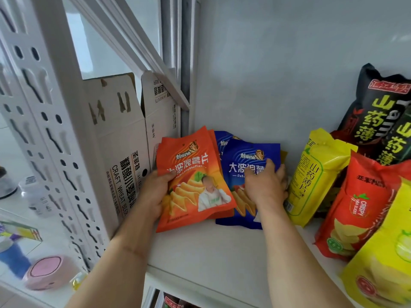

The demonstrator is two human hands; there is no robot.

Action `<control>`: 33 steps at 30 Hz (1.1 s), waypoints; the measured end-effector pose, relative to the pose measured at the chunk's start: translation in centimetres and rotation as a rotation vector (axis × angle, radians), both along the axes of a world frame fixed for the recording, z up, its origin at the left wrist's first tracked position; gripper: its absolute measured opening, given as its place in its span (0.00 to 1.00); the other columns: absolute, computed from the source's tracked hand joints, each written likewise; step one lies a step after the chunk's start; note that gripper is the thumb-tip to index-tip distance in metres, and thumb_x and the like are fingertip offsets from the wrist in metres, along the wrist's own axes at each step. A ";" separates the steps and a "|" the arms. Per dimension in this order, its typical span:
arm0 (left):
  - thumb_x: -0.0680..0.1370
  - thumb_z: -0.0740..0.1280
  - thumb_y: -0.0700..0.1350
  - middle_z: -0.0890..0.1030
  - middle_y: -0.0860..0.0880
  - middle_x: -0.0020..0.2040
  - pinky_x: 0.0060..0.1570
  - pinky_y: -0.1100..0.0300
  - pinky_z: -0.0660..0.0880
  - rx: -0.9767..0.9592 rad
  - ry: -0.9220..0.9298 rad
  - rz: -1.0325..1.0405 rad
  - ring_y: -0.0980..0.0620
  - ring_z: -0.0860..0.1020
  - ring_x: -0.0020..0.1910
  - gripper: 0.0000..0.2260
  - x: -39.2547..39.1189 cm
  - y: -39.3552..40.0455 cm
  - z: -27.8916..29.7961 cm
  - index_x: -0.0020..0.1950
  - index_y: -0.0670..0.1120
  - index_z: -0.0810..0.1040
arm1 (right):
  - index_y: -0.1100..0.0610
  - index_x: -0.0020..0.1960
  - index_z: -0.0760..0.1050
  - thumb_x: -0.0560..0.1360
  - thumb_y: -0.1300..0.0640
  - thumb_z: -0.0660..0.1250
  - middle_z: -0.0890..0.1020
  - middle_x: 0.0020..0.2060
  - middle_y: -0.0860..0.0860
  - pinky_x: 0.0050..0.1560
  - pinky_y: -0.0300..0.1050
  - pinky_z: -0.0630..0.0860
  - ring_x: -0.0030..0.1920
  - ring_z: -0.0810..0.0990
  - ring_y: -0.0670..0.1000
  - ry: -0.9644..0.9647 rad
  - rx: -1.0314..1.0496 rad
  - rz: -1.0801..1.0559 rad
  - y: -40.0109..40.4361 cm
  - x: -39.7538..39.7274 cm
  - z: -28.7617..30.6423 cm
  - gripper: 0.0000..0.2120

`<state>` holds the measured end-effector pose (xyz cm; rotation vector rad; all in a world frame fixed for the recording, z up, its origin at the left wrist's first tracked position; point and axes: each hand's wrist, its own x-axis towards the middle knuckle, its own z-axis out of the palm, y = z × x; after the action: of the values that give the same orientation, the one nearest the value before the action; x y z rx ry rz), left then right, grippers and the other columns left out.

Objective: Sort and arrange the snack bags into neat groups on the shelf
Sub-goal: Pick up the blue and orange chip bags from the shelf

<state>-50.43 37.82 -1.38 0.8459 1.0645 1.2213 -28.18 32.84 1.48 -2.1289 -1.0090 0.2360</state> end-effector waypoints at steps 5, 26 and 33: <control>0.80 0.69 0.39 0.87 0.42 0.49 0.53 0.42 0.81 0.037 0.022 0.043 0.39 0.85 0.48 0.08 -0.3 -0.5 -0.4 0.58 0.44 0.81 | 0.54 0.76 0.56 0.75 0.45 0.69 0.66 0.73 0.57 0.63 0.61 0.75 0.70 0.69 0.61 0.111 0.081 -0.004 1.1 0.9 -0.6 0.36; 0.80 0.69 0.39 0.87 0.41 0.49 0.50 0.45 0.82 0.076 0.027 0.061 0.41 0.86 0.46 0.07 -0.3 -0.9 -0.7 0.57 0.45 0.82 | 0.60 0.50 0.73 0.77 0.49 0.69 0.82 0.47 0.55 0.40 0.45 0.79 0.42 0.82 0.54 0.575 0.099 0.145 3.5 1.8 1.1 0.14; 0.80 0.68 0.38 0.87 0.41 0.48 0.41 0.52 0.83 0.080 -0.023 0.037 0.43 0.86 0.42 0.08 -0.4 -2.1 -0.2 0.57 0.44 0.82 | 0.61 0.52 0.73 0.79 0.55 0.68 0.81 0.52 0.57 0.44 0.45 0.77 0.46 0.80 0.53 0.659 0.084 0.271 2.8 1.6 1.3 0.10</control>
<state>-50.84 35.71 -1.57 0.8751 1.0225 1.3094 -26.54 35.67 2.74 -1.6473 -0.8747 0.9396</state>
